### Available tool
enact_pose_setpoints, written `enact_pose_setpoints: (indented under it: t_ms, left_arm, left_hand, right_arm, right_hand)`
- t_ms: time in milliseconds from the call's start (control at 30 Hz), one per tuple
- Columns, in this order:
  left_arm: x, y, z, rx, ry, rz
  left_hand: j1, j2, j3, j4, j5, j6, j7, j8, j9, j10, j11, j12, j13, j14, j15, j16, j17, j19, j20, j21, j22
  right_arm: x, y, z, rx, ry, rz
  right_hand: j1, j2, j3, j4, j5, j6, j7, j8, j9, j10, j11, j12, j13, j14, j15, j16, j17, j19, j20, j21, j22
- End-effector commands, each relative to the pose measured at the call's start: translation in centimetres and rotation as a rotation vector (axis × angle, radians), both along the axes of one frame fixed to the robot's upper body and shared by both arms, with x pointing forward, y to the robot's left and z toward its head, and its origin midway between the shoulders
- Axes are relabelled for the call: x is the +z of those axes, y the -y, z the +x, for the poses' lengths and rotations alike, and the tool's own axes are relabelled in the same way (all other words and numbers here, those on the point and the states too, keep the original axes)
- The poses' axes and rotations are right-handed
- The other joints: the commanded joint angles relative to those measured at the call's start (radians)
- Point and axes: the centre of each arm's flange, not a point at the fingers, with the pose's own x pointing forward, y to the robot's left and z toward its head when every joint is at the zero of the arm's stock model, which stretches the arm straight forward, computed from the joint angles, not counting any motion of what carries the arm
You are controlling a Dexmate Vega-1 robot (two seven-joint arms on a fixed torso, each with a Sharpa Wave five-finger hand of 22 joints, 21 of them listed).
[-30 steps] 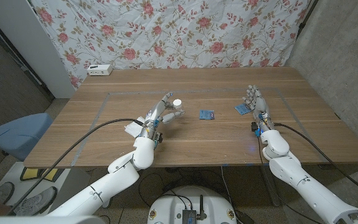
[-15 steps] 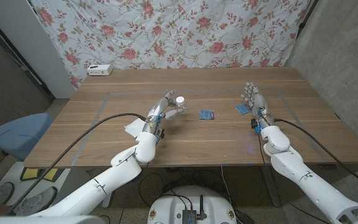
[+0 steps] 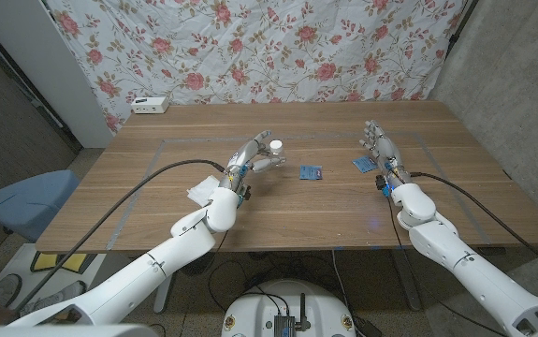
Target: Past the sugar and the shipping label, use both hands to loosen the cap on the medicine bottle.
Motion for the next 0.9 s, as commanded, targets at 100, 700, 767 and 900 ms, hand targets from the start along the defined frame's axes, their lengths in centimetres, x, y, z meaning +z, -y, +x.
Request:
enact_pose_setpoints:
  t_ms: [100,700,767,900]
  left_arm:
    - [1.7,1.0,1.7,-0.033,-0.009,0.046]
    - [3.0,2.1,3.2,-0.082,-0.022,0.097]
    - [3.2,2.3,3.5,-0.089,-0.021,0.102]
    - [3.5,2.5,4.0,-0.102,-0.022,0.105]
  left_hand:
    - [0.003,0.009,0.007,-0.002,-0.003,0.005,-0.010,-0.002,0.001,0.027,-0.022,0.006,0.001,0.008,-0.081,-0.004,0.002,0.001,-0.152,-0.001,0.002]
    - [0.001,0.012,0.012,-0.004,-0.010,0.002,-0.015,-0.004,0.001,0.029,-0.022,0.003,0.001,0.012,-0.083,-0.004,0.002,-0.001,-0.152,-0.002,0.002]
    - [0.002,0.012,0.013,-0.004,-0.011,0.001,-0.016,-0.004,0.001,0.031,-0.024,0.003,0.001,0.012,-0.082,-0.004,0.002,-0.001,-0.153,-0.002,0.002]
    - [0.001,0.011,0.014,-0.006,-0.014,-0.008,-0.026,-0.007,0.001,0.024,-0.020,-0.001,0.002,0.010,-0.082,-0.006,0.001,0.000,-0.142,-0.001,0.002]
  right_arm:
    - [1.6,-0.5,-0.6,-0.040,0.001,-0.086]
    - [3.9,-1.3,-1.9,-0.078,-0.012,-0.206]
    - [4.2,-1.5,-2.1,-0.085,-0.015,-0.227]
    - [4.9,-1.8,-2.4,-0.100,-0.023,-0.275]
  right_hand:
    - [0.014,-0.005,0.004,-0.016,0.004,0.014,-0.013,0.006,0.004,0.001,0.001,0.000,0.005,0.007,0.000,-0.004,0.000,0.006,-0.001,0.005,0.002]
    - [0.061,-0.031,0.008,-0.063,0.001,0.046,0.008,0.014,0.005,-0.004,0.000,-0.002,0.004,0.000,0.007,-0.008,-0.003,0.000,0.004,0.003,0.002]
    - [0.067,-0.035,0.008,-0.069,0.001,0.052,0.010,0.016,0.005,-0.007,-0.003,-0.003,0.004,-0.001,0.008,-0.008,-0.004,-0.001,0.005,0.003,0.002]
    - [0.074,-0.040,0.008,-0.077,0.000,0.057,0.009,0.017,0.005,-0.007,-0.002,-0.003,0.004,-0.003,0.009,-0.008,-0.004,-0.002,0.008,0.003,0.002]
